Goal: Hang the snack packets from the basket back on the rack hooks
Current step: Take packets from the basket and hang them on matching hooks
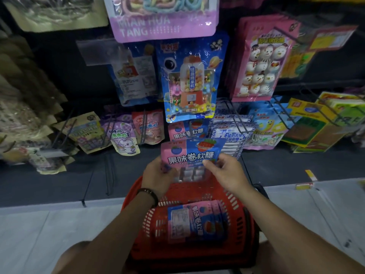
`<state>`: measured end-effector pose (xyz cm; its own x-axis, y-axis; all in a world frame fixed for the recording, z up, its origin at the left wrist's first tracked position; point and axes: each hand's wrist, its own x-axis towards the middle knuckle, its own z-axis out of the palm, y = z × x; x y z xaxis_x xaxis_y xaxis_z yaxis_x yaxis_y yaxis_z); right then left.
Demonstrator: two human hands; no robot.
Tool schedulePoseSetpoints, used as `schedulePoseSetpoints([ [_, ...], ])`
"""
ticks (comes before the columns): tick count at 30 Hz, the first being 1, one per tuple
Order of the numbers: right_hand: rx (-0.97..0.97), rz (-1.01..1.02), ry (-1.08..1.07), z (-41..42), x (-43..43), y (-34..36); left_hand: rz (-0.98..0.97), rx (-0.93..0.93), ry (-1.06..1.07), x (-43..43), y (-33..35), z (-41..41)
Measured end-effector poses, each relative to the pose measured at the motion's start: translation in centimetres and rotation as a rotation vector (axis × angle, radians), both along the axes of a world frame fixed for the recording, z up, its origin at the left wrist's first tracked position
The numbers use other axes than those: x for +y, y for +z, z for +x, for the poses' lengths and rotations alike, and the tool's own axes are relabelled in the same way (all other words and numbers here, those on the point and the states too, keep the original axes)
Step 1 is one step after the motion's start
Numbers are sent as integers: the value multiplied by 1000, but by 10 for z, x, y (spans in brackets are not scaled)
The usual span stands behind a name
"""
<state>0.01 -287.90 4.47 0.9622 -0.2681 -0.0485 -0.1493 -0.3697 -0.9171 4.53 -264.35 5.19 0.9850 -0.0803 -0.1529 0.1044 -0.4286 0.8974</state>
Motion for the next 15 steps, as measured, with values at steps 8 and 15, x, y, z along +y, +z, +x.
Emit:
schedulePoseSetpoints([
  [8,-48,218,-66,42,0,-12,136,-73,114,-25,-14,41],
  [15,79,587,-171,60,0,-57,-256,113,73,-39,-53,56],
])
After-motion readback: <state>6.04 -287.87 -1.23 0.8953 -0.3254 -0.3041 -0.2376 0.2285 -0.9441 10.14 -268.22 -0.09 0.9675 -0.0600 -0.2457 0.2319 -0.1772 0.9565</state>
